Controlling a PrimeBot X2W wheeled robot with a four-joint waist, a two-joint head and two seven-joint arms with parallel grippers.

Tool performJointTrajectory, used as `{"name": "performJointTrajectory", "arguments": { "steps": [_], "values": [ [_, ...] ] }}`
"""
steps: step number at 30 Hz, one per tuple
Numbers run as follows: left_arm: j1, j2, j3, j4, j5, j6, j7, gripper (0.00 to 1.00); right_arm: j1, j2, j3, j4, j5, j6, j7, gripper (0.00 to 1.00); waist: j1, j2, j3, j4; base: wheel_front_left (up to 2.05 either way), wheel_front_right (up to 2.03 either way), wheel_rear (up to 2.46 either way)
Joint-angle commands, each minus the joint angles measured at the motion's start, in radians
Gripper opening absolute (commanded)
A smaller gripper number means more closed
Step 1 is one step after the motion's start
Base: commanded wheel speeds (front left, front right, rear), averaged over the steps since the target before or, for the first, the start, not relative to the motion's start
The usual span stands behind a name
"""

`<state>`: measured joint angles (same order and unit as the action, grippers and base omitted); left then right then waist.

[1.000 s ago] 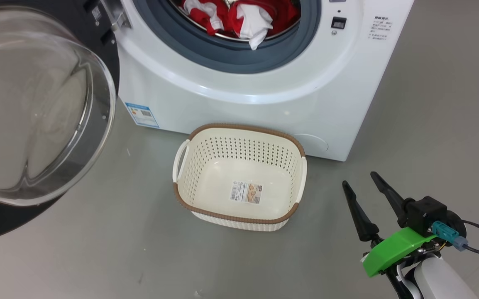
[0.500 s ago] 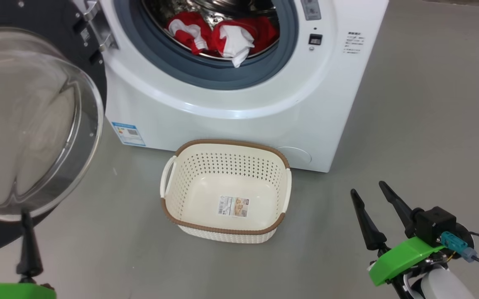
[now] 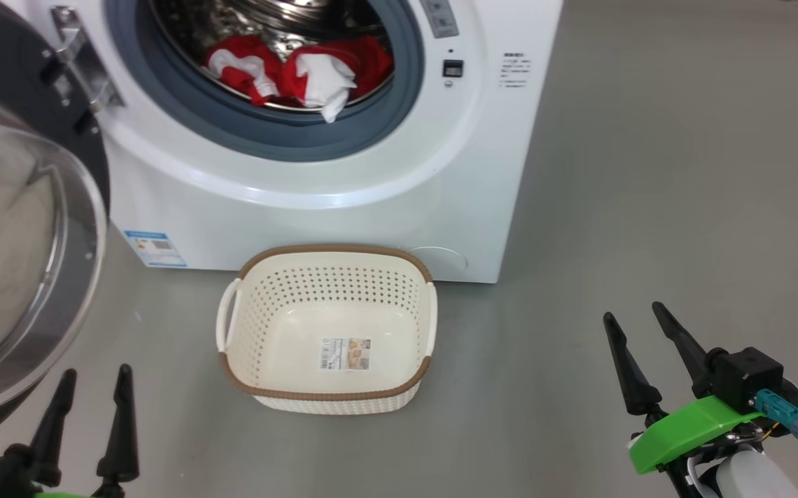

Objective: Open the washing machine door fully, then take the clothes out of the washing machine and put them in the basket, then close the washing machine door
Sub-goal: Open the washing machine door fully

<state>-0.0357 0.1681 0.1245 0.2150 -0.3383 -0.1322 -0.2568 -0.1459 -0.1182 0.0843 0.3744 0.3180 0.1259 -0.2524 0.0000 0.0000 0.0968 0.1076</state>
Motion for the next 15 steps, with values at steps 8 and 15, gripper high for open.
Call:
{"name": "performJointTrajectory", "arguments": {
  "steps": [8,15],
  "values": [
    [0.027,0.025,-0.040,-0.061,-0.018,0.002,-0.005,1.00,0.024,-0.003,-0.012,-0.040,0.010,0.005,-0.009,1.00,0.0000,0.0000,-0.012,-0.085,0.00,0.00,0.00],
    [0.057,0.026,-0.080,-0.085,-0.036,0.002,-0.005,1.00,0.046,-0.005,-0.026,-0.051,0.011,0.005,-0.009,1.00,0.0000,0.0000,-0.024,-0.134,0.00,0.00,0.00]
  ]
}}
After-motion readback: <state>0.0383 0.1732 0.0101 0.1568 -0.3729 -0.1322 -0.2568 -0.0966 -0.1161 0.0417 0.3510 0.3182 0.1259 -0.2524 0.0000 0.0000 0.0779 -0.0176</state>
